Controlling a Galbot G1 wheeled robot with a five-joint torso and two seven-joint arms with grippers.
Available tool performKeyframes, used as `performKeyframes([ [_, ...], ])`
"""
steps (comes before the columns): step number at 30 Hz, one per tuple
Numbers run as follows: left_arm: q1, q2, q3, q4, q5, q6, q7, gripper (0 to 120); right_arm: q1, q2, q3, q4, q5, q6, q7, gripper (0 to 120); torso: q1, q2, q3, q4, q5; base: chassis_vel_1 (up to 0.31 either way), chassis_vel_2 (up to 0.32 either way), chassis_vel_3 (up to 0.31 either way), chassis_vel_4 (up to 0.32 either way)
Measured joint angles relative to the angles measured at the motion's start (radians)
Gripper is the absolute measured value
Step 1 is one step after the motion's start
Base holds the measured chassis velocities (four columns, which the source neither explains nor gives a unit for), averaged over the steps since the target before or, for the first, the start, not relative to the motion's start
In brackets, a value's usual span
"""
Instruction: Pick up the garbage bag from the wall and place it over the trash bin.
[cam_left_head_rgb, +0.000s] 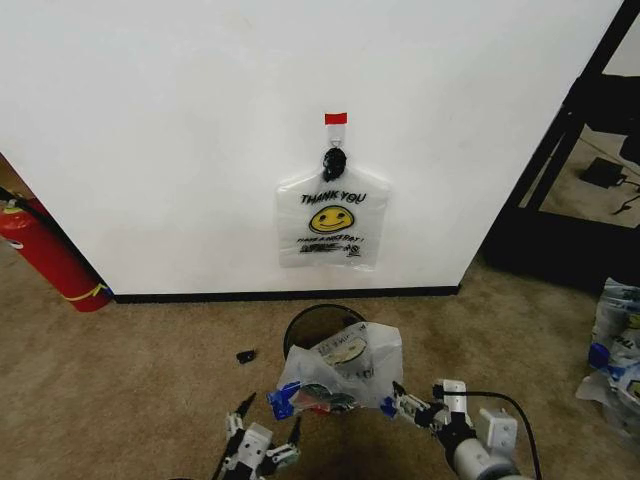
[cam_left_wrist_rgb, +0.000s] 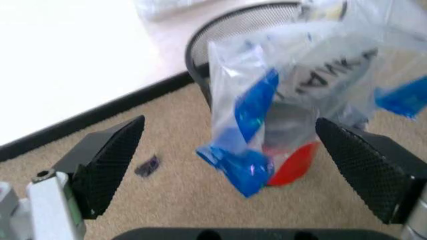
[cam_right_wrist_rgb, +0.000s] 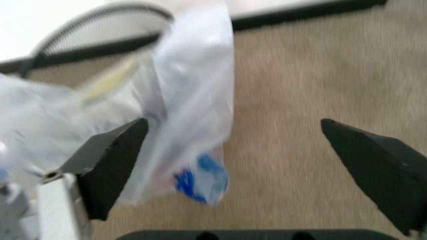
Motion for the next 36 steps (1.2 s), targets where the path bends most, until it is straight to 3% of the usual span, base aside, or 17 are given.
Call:
performKeyframes([
  [5, -0.024, -0.010, -0.019, -0.007, -0.030, -0.021, 0.000, 100, 0.006, 0.014, -0.004, -0.021, -0.069, 0.118, -0.062, 100, 0.000, 0.000, 0.000, 0.0000, -0.0003, 0.000, 0.000, 0.000, 0.000],
  [9, -0.144, -0.044, -0.035, 0.008, -0.140, -0.041, -0.002, 100, 0.039, 0.038, 0.009, -0.099, -0.181, 0.323, -0.170, 100, 0.000, 0.000, 0.000, 0.0001, -0.0003, 0.000, 0.000, 0.000, 0.000],
  [11, -0.144, -0.044, -0.035, 0.008, -0.140, -0.041, -0.002, 100, 0.039, 0.038, 0.009, -0.099, -0.181, 0.323, -0.170, 100, 0.000, 0.000, 0.000, 0.0001, -0.0003, 0.000, 0.000, 0.000, 0.000],
  [12, -0.207, -0.050, -0.042, 0.010, -0.208, -0.038, -0.002, 100, 0.054, 0.046, 0.018, -0.124, -0.211, 0.396, -0.213, 100, 0.000, 0.000, 0.000, -0.0003, -0.0001, 0.000, 0.000, 0.000, 0.000],
  [14, -0.271, -0.045, -0.051, 0.010, -0.268, -0.026, 0.005, 100, 0.068, 0.054, 0.024, -0.132, -0.213, 0.434, -0.240, 100, 0.000, 0.000, 0.000, 0.0002, 0.0000, 0.000, 0.000, 0.000, 0.000],
  [17, -0.433, 0.016, -0.037, 0.024, -0.393, 0.026, 0.035, 100, 0.068, 0.068, 0.047, -0.120, -0.198, 0.456, -0.276, 100, 0.000, 0.000, 0.000, -0.0004, -0.0002, 0.000, 0.000, 0.000, 0.000],
  [20, -0.517, 0.074, -0.020, 0.034, -0.470, 0.079, 0.078, 100, 0.068, 0.068, 0.060, -0.110, -0.178, 0.457, -0.296, 100, 0.000, 0.000, 0.000, -0.0011, -0.0004, 0.000, 0.000, 0.000, 0.000],
  [22, -0.581, 0.128, -0.002, 0.048, -0.538, 0.126, 0.121, 100, 0.074, 0.062, 0.070, -0.095, -0.141, 0.454, -0.323, 100, 0.000, 0.000, 0.000, 0.0005, 0.0009, 0.000, 0.000, 0.000, 0.000],
  [25, -0.774, 0.208, 0.101, 0.127, -0.638, 0.199, 0.223, 100, 0.039, 0.065, 0.122, -0.062, -0.078, 0.457, -0.400, 100, 0.000, 0.000, 0.000, 0.0004, -0.0008, 0.000, 0.000, 0.000, 0.000],
  [27, -0.822, 0.217, 0.132, 0.149, -0.650, 0.206, 0.251, 100, 0.026, 0.068, 0.137, -0.052, -0.066, 0.458, -0.418, 100, 0.000, 0.000, 0.000, 0.0000, -0.0001, 0.000, 0.000, 0.000, 0.000],
  [29, -0.990, 0.236, 0.272, 0.229, -0.669, 0.200, 0.339, 100, -0.005, 0.078, 0.165, -0.023, -0.039, 0.457, -0.440, 100, 0.000, 0.000, 0.000, -0.0009, 0.0002, 0.000, 0.000, 0.000, 0.000],
  [32, -1.220, 0.211, 0.481, 0.323, -0.690, 0.215, 0.415, 100, -0.040, 0.092, 0.200, 0.020, -0.018, 0.453, -0.443, 100, 0.000, 0.000, 0.000, -0.0001, -0.0006, 0.000, 0.000, 0.000, 0.000],
  [33, -1.220, 0.211, 0.481, 0.323, -0.690, 0.215, 0.415, 100, -0.040, 0.092, 0.200, 0.020, -0.018, 0.453, -0.443, 100, 0.000, 0.000, 0.000, -0.0001, -0.0006, 0.000, 0.000, 0.000, 0.000],
  [36, -1.383, 0.144, 0.595, 0.405, -0.748, 0.294, 0.444, 100, -0.059, 0.102, 0.255, 0.057, 0.027, 0.444, -0.443, 100, 0.000, 0.000, 0.000, -0.0002, -0.0001, 0.000, 0.000, 0.000, 0.000],
])
